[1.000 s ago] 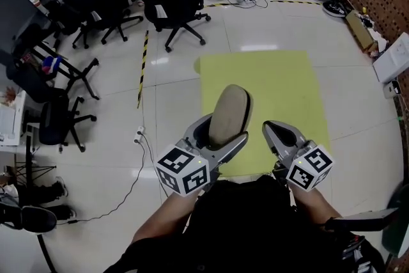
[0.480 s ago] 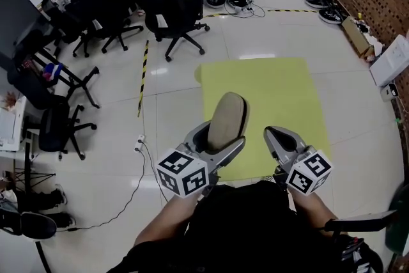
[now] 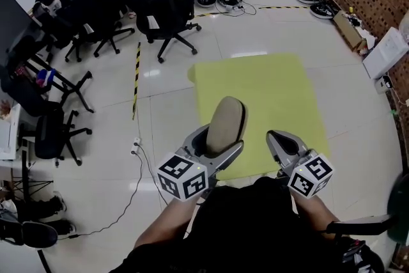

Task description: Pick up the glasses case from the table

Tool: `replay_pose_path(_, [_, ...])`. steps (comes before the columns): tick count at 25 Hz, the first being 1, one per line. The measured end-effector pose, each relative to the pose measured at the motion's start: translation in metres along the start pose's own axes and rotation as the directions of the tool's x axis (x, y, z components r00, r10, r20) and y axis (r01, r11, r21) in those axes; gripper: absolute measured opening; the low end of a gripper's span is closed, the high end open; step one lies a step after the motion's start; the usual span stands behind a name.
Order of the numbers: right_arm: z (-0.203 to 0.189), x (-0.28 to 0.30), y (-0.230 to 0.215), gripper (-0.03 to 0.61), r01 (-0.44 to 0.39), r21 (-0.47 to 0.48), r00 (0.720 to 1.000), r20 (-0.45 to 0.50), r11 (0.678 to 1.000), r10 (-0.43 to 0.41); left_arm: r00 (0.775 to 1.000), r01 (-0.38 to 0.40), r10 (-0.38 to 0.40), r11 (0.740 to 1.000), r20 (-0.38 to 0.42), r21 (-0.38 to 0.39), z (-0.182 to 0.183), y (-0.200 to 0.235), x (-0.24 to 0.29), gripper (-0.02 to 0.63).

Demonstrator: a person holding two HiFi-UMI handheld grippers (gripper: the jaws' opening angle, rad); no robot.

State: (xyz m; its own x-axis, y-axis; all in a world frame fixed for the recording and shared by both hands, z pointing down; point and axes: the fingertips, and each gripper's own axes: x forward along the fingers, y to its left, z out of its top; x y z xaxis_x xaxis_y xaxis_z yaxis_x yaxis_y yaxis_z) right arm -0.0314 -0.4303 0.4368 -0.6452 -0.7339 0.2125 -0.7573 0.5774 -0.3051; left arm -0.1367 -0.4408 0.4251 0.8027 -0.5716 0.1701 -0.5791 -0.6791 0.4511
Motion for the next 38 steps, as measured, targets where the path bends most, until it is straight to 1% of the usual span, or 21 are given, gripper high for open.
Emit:
replay_pose_path(3, [0.002,-0.001,0.002,0.002,-0.016,-0.014,1.0,-0.002,1.0,0.016,1.0,-0.001,0.001,1.0,0.004,0.017,-0.001,-0.005,0.002,0.39])
replay_pose_path(6, [0.005,-0.005,0.005,0.002,-0.038,-0.026,0.999,-0.004,0.999,0.038,1.0,-0.025,0.025,0.999,-0.001,0.031,-0.007,-0.007,0.005,0.39])
replay_pose_path(14, [0.003,-0.034,-0.008,0.002,-0.081,-0.042,0.997,-0.011,0.996,0.081,0.997,-0.066,0.066,0.998,0.031,0.022,-0.013,-0.032,0.016,0.39])
replay_pose_path(21, [-0.003,-0.095,-0.045,0.002,-0.065,-0.023,0.998,-0.015,0.998,0.065,0.997,-0.057,0.056,0.998,0.045,0.034,-0.021,-0.087,0.052,0.39])
replay_pose_path(29, [-0.013,-0.169,-0.076,0.002,-0.051,-0.005,0.999,0.0,0.999,0.051,0.998,-0.049,0.048,0.998,0.033,0.044,-0.046,-0.15,0.089,0.39])
replay_pose_path(34, [-0.03,-0.209,-0.09,0.002,-0.061,-0.001,0.998,-0.014,0.998,0.061,0.996,-0.074,0.072,0.996,0.049,0.051,-0.064,-0.181,0.104,0.39])
replay_pose_path(38, [-0.038,-0.23,-0.093,0.002,-0.093,0.002,0.995,-0.025,0.996,0.093,0.993,-0.102,0.098,0.992,0.059,0.069,-0.071,-0.202,0.11,0.39])
